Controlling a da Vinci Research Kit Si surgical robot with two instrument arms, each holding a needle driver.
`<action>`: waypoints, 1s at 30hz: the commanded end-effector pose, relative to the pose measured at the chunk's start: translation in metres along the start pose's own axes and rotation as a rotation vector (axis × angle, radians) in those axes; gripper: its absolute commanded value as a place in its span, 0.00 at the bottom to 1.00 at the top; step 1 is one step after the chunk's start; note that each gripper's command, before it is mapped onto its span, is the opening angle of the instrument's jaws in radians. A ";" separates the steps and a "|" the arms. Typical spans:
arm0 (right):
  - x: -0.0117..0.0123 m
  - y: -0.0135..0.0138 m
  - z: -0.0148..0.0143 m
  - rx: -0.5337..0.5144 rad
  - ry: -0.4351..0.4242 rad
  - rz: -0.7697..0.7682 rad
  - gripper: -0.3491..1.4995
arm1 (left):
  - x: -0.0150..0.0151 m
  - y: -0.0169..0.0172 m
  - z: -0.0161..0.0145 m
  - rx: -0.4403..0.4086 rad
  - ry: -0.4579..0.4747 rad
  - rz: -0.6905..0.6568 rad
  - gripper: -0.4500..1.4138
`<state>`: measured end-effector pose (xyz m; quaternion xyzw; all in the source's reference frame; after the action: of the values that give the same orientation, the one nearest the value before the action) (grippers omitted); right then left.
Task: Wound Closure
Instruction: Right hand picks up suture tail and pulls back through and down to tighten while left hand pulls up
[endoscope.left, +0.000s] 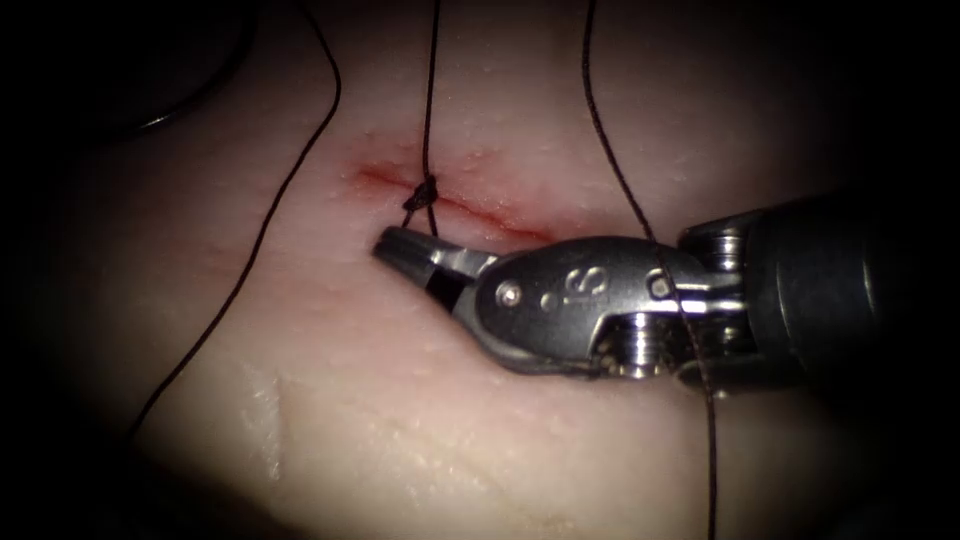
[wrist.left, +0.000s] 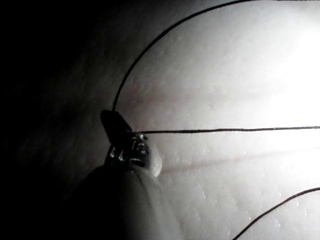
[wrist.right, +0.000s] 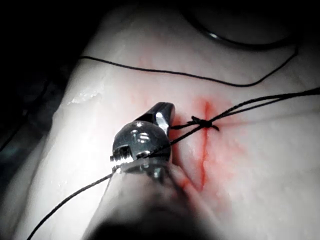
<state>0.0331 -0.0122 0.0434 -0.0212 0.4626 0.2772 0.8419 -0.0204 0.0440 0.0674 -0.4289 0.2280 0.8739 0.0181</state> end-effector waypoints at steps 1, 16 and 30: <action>-0.0003 -0.0009 0.0004 0.004 0.000 0.000 0.00 | -0.0002 0.0002 0.0006 0.013 -0.006 0.000 0.00; -0.0008 -0.0024 0.0002 0.009 0.009 -0.009 0.00 | -0.0012 -0.0026 0.0024 0.092 -0.088 0.052 0.00; -0.0022 -0.0045 -0.0005 0.025 0.002 -0.030 0.00 | -0.0013 -0.0032 0.0043 0.112 -0.121 0.089 0.00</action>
<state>0.0334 -0.0163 0.0435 -0.0198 0.4655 0.2591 0.8460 -0.0216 0.0489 0.0688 -0.3626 0.2946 0.8840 0.0172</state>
